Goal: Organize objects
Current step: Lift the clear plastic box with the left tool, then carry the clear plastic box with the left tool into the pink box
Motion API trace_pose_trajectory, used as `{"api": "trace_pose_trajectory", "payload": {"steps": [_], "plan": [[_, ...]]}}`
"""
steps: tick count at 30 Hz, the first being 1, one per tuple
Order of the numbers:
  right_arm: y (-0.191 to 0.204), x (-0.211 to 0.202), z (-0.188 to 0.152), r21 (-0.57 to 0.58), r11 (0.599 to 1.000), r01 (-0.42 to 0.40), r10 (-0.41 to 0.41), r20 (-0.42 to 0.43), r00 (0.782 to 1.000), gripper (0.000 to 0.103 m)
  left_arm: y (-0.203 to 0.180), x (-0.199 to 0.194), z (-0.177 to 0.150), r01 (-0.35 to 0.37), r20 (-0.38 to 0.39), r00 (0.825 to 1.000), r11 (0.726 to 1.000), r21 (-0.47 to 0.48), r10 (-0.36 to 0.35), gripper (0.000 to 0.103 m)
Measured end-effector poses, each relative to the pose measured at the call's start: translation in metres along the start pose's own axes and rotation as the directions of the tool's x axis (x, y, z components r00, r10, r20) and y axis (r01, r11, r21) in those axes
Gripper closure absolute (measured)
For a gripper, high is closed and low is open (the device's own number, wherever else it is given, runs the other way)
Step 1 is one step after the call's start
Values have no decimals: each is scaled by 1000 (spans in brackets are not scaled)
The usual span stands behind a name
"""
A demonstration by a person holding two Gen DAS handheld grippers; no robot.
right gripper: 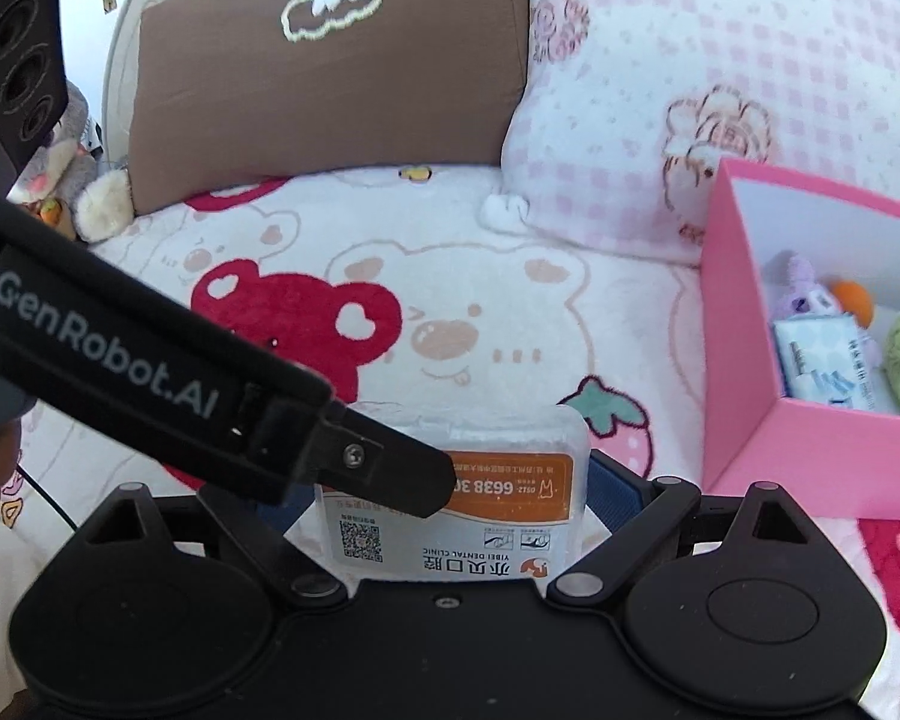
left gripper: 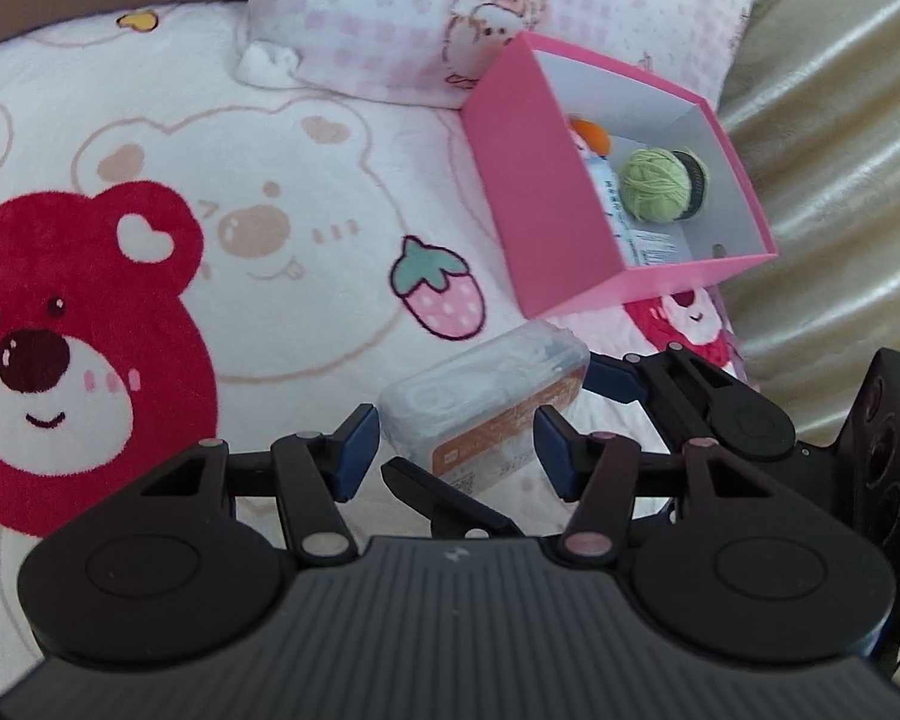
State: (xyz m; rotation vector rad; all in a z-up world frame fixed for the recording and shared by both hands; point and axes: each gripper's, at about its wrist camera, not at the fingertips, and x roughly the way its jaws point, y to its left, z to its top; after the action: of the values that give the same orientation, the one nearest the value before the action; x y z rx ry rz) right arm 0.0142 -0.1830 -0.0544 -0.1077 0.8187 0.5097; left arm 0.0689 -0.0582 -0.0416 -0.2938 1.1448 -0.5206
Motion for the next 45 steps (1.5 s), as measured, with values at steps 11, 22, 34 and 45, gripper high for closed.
{"api": "trace_pose_trajectory", "payload": {"steps": [11, 22, 34, 45], "plan": [[0, -50, 14, -20, 1000, 15, -14, 41, 999, 7, -39, -40, 2, 28, 32, 999, 997, 67, -30, 48], [-20, -94, 32, -1, 998, 59, -59, 74, 996, 8, -95, -60, 17, 17, 57, 998, 979, 205, -29, 48], [-53, -121, 43, -2, 991, 133, -132, 110, 985, 8, -139, -54, 38, 65, 85, 993, 969, 239, -87, 48], [-92, -130, 51, 40, 985, 170, -174, 147, 974, 8, -167, -35, 65, 77, 93, 990, 961, 266, -106, 48]]}}
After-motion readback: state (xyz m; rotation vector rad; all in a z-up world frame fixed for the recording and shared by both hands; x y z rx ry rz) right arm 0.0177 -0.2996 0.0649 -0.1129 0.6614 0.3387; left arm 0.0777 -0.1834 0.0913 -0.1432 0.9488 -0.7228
